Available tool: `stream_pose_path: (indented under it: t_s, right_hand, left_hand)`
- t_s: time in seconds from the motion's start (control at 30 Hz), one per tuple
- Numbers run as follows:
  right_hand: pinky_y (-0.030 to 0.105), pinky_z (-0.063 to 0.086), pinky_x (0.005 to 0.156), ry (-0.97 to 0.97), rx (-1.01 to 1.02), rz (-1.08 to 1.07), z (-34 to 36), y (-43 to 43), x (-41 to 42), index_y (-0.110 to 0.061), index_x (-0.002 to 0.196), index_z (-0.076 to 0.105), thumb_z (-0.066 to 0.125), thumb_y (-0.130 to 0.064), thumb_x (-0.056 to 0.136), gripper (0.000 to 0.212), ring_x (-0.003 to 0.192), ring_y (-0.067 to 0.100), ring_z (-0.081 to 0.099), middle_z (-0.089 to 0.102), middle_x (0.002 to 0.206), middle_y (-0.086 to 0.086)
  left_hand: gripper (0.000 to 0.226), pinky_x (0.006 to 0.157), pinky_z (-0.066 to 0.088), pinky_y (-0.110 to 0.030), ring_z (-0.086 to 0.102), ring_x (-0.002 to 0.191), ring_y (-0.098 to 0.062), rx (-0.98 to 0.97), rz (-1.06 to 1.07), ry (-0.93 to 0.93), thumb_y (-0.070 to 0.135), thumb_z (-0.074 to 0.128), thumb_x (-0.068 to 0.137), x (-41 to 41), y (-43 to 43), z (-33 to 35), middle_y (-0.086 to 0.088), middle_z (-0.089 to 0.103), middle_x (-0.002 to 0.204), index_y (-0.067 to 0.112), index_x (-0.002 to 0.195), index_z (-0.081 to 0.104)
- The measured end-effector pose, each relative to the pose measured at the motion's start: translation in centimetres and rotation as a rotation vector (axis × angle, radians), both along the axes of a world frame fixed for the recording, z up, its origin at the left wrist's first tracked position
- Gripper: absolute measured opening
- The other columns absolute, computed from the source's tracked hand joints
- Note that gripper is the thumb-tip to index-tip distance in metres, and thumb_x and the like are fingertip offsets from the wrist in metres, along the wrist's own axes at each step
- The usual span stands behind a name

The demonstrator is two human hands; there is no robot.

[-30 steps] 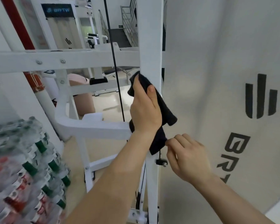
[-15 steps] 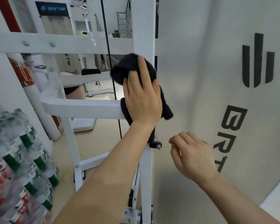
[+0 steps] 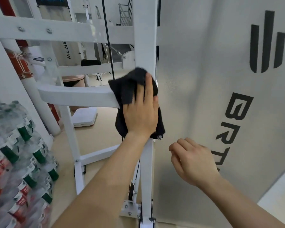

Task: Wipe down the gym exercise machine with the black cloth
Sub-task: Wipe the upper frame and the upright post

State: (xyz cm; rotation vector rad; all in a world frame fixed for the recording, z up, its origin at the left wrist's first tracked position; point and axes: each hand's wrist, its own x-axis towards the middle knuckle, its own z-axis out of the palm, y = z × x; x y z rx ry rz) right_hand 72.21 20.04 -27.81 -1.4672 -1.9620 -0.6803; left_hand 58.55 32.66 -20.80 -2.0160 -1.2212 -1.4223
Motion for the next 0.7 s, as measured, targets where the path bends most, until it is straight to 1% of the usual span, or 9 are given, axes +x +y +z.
stream_pose_path:
  t_s: [0.1,0.17,0.27,0.33,0.43,0.5,0.53,0.6,0.7]
  right_hand:
    - [0.031,0.038,0.040,0.034,0.001,-0.008,-0.6,0.6,-0.5,-0.014,0.079,0.063,0.048,-0.017,0.085,0.016,0.060,0.023,0.053,0.056,0.071,-0.002]
    - [0.031,0.039,0.039,0.080,0.026,0.011,-0.8,0.8,-1.2,-0.013,0.083,0.065,0.048,-0.016,0.085,0.018,0.063,0.024,0.056,0.058,0.076,-0.002]
    - [0.031,0.046,0.049,0.150,0.133,0.017,0.2,0.8,-2.4,-0.011,0.104,0.071,0.049,-0.015,0.088,0.027,0.080,0.025,0.061,0.064,0.098,0.003]
    - [0.035,0.052,0.069,0.157,0.188,0.044,1.6,1.2,-3.2,-0.010,0.124,0.067,0.048,-0.014,0.090,0.039,0.097,0.028,0.061,0.064,0.118,0.007]
    - [0.042,0.047,0.095,0.064,0.173,0.132,3.5,2.3,-4.6,-0.012,0.141,0.056,0.035,-0.021,0.099,0.048,0.123,0.031,0.055,0.054,0.145,0.006]
    - [0.042,0.039,0.104,-0.086,0.097,0.155,4.3,3.2,-5.6,-0.016,0.144,0.054,0.034,-0.027,0.100,0.049,0.136,0.029,0.047,0.047,0.153,0.002]
    - [0.043,0.036,0.107,-0.164,0.050,0.149,4.5,3.7,-5.9,-0.017,0.143,0.055,0.035,-0.030,0.099,0.050,0.139,0.029,0.044,0.045,0.155,0.001]
    - [0.044,0.028,0.113,-0.280,-0.022,0.103,4.9,4.6,-6.1,-0.018,0.140,0.058,0.034,-0.035,0.097,0.051,0.142,0.028,0.041,0.046,0.154,-0.001]
    - [0.047,0.027,0.113,-0.361,-0.035,0.063,5.0,5.3,-5.9,-0.016,0.137,0.059,0.033,-0.038,0.099,0.051,0.136,0.027,0.044,0.054,0.147,-0.003]
  left_hand:
    - [0.061,0.112,0.030,-0.050,0.039,0.135,-0.038,0.023,0.047,-0.020,0.033,0.036,0.102,0.3,0.3,0.9,-0.014,0.049,0.145,0.011,0.156,0.021]
    - [0.061,0.113,0.031,-0.049,0.039,0.136,-0.037,-0.017,0.024,-0.020,0.032,0.035,0.102,-0.1,0.3,-1.3,-0.016,0.049,0.145,0.011,0.156,0.018]
    - [0.057,0.081,0.055,-0.043,0.049,0.127,-0.035,-0.119,-0.062,0.007,0.033,0.028,0.105,-0.9,-0.5,-5.5,-0.015,0.050,0.143,0.014,0.157,0.011]
    - [0.054,0.059,0.056,-0.037,0.057,0.118,-0.033,-0.248,-0.116,0.038,0.036,0.016,0.107,-1.1,-0.5,-7.6,-0.012,0.051,0.143,0.015,0.157,0.009]
    - [0.056,0.072,0.059,-0.036,0.065,0.103,-0.020,-0.228,-0.047,0.180,0.041,0.016,0.107,-1.8,-0.1,-9.8,-0.013,0.050,0.146,0.013,0.153,0.032]
    - [0.061,0.083,0.058,-0.025,0.067,0.089,0.000,-0.299,-0.148,-0.045,0.055,0.017,0.105,-1.8,-1.2,-9.6,-0.019,0.047,0.149,0.017,0.143,0.046]
    - [0.054,0.079,0.057,-0.019,0.066,0.084,0.006,-0.331,-0.175,-0.130,0.047,0.020,0.107,-2.2,-1.7,-9.2,-0.021,0.047,0.149,0.014,0.142,0.046]
    - [0.042,0.072,0.057,-0.022,0.064,0.092,-0.005,-0.159,-0.138,-0.036,0.022,0.027,0.104,-3.4,-2.0,-8.7,-0.021,0.061,0.131,0.008,0.138,0.047]
    - [0.030,0.061,0.058,-0.034,0.059,0.095,-0.020,0.000,-0.190,0.006,0.012,0.046,0.097,-4.8,-1.4,-9.7,-0.016,0.069,0.107,0.004,0.124,0.056]
